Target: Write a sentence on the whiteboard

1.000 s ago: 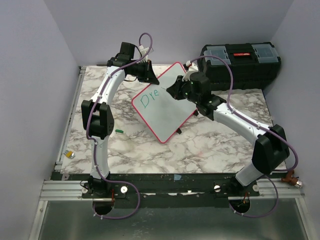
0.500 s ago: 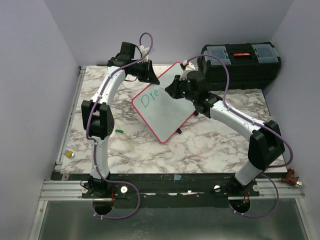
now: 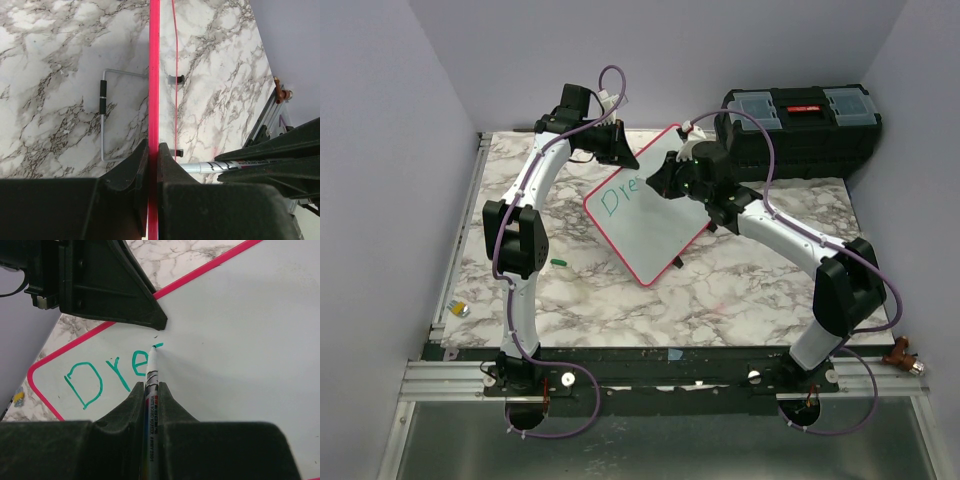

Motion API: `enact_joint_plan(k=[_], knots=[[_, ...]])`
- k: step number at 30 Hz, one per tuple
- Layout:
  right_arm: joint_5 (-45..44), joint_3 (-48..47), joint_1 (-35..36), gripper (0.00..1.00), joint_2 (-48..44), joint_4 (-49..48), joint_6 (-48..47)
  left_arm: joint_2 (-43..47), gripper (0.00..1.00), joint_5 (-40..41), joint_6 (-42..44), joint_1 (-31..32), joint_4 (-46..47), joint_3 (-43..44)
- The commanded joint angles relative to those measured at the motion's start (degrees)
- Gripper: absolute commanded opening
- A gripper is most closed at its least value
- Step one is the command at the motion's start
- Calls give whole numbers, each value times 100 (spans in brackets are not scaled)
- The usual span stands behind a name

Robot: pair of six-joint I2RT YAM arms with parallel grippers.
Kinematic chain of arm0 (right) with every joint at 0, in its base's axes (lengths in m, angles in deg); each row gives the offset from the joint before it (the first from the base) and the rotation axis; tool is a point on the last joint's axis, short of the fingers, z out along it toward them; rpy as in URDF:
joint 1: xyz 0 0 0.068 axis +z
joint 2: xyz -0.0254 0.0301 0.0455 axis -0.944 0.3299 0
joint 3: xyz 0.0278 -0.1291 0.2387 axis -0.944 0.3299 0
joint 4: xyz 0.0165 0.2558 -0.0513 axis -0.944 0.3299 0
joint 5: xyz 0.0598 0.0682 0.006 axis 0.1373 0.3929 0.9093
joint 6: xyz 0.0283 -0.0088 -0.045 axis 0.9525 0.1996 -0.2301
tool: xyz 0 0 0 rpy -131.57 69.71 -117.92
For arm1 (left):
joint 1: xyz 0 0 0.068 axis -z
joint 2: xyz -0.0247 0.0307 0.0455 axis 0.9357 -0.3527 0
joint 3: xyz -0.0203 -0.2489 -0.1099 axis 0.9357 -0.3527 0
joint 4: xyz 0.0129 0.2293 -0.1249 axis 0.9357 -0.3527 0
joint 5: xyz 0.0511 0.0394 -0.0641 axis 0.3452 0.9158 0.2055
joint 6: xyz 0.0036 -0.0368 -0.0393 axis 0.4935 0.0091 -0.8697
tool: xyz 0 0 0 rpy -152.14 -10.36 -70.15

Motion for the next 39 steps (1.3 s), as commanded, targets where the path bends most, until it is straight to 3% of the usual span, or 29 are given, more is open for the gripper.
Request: enact_joint_plan(k=[1, 20, 39], knots=[[339, -12, 37, 1, 111, 30, -78, 83, 0, 33, 290, 287, -254, 95], [78, 630, 37, 1, -264, 38, -110, 72, 0, 69, 272, 287, -281, 143], [-448, 143, 37, 1, -121, 117, -151, 73, 0, 70, 299, 305, -298, 127]])
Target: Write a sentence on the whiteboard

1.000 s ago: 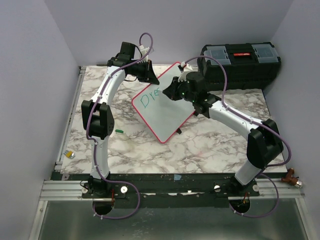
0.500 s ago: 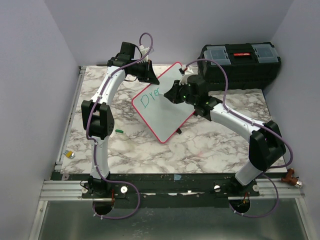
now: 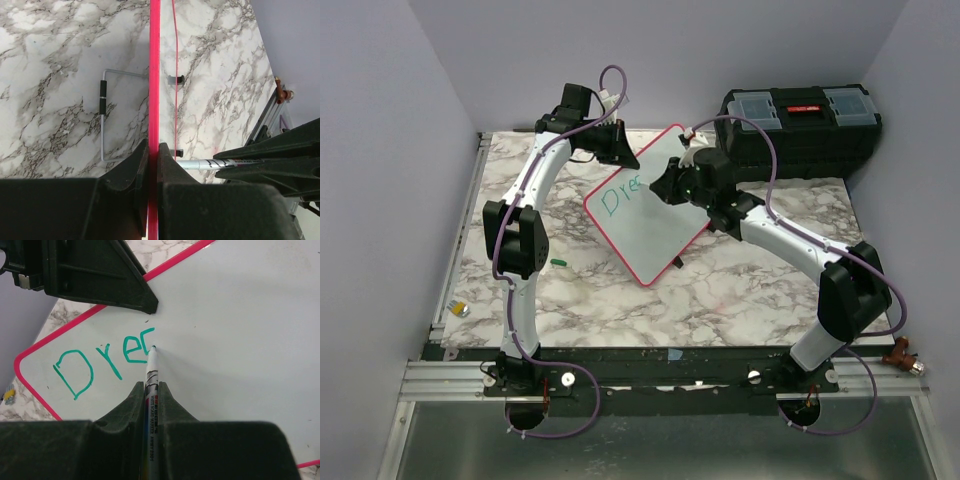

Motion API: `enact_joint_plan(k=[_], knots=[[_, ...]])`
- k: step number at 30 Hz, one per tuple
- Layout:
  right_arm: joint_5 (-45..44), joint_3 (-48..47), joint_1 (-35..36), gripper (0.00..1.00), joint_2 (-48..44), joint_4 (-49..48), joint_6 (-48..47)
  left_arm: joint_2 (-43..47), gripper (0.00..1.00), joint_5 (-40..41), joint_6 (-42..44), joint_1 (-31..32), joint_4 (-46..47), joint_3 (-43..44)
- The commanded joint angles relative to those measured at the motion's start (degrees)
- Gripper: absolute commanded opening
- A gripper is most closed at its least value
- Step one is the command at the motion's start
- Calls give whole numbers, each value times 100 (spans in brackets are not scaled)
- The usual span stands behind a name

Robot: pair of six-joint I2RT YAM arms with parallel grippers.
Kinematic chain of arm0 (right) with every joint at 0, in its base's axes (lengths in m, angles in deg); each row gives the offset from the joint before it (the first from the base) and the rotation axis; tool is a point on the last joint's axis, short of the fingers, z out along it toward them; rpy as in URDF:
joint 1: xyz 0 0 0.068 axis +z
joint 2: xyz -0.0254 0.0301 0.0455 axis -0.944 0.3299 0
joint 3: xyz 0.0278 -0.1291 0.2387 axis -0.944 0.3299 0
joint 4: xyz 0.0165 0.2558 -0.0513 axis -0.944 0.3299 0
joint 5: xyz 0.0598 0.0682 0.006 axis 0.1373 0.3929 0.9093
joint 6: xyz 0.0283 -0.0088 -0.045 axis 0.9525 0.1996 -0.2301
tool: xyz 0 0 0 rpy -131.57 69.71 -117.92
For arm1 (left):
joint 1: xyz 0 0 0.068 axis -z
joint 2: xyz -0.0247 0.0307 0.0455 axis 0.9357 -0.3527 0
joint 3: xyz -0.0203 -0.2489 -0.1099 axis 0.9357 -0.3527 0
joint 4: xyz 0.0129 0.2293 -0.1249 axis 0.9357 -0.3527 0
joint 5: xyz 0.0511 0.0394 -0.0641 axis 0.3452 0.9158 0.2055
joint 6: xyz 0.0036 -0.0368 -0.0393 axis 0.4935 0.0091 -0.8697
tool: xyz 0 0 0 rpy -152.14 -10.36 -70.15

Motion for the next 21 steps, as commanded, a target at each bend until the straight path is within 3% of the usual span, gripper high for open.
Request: enact_joint_plan(k=[1, 21], knots=[[-273, -236, 29, 1, 109, 157, -92, 72, 0, 13, 296, 292, -261, 97], [-152, -383, 28, 1, 253, 149, -68, 81, 0, 11, 311, 294, -263, 78]])
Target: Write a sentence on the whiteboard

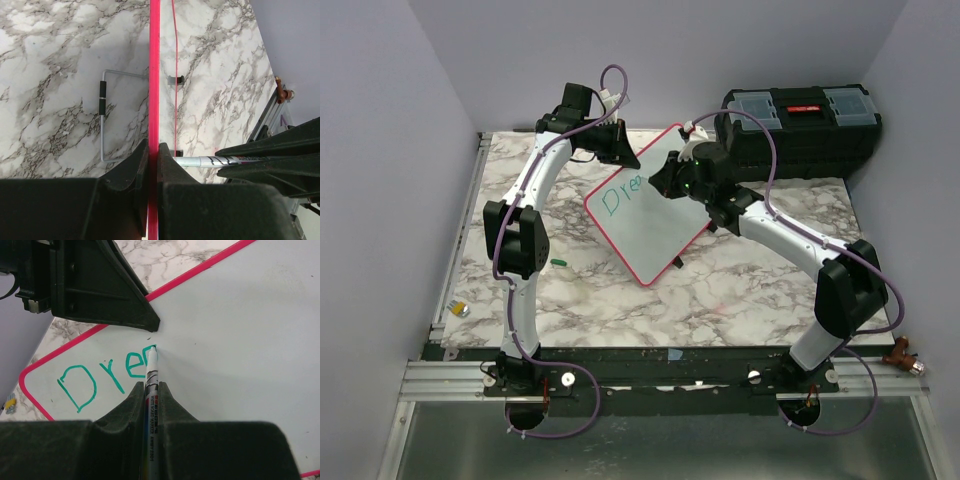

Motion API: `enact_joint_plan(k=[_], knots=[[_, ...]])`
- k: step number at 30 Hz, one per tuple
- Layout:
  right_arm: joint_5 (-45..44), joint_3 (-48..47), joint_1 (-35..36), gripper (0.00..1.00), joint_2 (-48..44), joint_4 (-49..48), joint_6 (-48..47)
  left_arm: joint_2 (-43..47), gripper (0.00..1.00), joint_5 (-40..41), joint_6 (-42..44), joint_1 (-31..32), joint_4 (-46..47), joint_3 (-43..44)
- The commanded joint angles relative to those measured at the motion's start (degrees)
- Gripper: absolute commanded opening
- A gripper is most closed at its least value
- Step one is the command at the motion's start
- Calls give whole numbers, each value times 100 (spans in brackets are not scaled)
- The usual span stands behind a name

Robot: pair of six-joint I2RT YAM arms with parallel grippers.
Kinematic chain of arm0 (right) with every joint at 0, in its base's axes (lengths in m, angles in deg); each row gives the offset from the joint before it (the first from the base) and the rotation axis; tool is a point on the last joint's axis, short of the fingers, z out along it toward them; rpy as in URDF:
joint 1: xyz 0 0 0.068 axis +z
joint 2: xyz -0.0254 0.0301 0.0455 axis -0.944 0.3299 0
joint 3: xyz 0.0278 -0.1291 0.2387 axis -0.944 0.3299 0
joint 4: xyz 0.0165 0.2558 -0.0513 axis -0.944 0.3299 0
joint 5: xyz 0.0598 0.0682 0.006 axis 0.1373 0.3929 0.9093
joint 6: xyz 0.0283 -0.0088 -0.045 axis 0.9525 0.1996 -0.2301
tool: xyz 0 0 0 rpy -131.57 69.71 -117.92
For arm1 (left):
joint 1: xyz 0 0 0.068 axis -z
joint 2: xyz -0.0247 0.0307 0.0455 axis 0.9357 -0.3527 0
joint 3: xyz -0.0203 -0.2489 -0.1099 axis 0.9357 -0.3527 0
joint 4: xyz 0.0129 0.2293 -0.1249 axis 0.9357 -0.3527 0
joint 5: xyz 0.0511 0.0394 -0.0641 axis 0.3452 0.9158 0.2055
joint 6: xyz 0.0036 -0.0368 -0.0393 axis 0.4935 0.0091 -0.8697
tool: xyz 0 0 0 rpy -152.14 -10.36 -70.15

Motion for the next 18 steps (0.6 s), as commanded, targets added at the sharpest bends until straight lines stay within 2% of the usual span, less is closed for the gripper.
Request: enact_joint_plan(k=[1, 18], knots=[[-31, -51, 29, 1, 102, 105, -65, 81, 0, 3, 297, 262, -261, 45], [11, 401, 30, 1, -176, 173, -101, 80, 0, 35, 279, 257, -262, 105]])
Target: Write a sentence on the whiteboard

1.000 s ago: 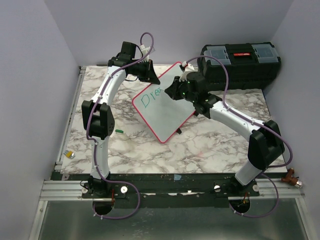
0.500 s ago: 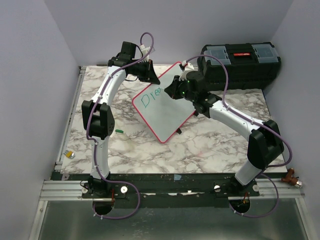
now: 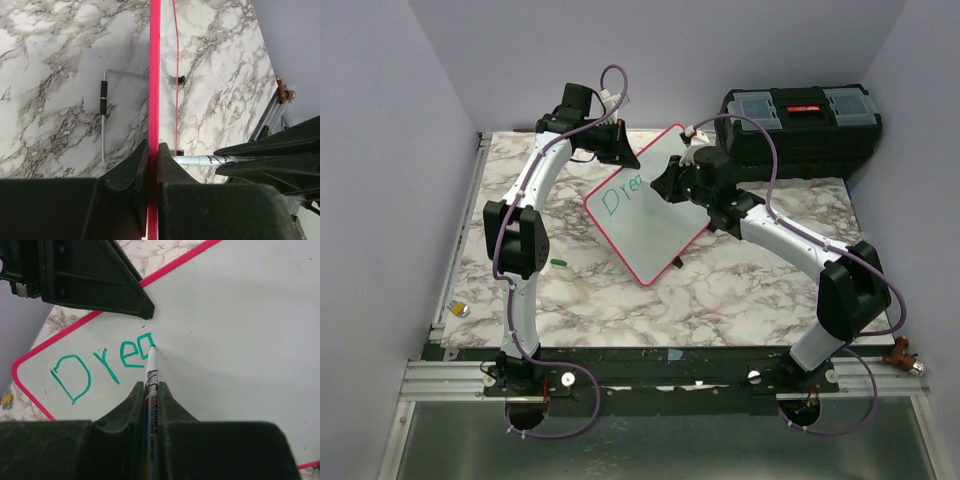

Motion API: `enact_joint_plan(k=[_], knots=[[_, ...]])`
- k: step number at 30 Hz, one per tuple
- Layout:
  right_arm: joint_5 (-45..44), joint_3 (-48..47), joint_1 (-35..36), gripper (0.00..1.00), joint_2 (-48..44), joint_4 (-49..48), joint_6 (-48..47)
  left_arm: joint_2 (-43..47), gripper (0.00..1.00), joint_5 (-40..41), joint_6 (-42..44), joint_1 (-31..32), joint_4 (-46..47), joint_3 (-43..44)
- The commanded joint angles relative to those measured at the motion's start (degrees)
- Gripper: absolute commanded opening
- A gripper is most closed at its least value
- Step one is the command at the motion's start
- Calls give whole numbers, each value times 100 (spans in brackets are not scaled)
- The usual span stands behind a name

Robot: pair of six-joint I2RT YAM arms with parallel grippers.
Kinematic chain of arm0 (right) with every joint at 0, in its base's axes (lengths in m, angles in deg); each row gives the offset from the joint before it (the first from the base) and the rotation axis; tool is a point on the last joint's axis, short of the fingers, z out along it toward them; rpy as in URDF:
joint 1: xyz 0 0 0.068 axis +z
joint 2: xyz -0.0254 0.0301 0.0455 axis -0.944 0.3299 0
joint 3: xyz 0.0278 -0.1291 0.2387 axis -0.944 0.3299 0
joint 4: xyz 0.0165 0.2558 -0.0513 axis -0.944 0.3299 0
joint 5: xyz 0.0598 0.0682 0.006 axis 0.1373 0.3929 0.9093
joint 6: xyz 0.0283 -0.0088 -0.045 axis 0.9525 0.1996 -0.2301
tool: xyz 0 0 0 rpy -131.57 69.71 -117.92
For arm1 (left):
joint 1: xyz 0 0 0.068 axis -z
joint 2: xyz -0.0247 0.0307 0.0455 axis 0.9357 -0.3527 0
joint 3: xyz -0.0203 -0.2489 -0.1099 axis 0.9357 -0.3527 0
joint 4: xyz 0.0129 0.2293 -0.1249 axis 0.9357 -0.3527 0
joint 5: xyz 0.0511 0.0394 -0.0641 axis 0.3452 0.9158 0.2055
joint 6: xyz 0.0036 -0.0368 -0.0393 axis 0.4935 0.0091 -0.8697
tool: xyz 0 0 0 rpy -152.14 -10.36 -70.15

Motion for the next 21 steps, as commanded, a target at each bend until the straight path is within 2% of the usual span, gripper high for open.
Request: enact_joint_plan(k=[1, 21], knots=[[-9, 187, 29, 1, -104, 223, -112, 82, 0, 18, 282, 260, -257, 104], [-444, -141, 25, 1, -534, 150, -160, 80, 0, 22, 296, 264, -291, 135]])
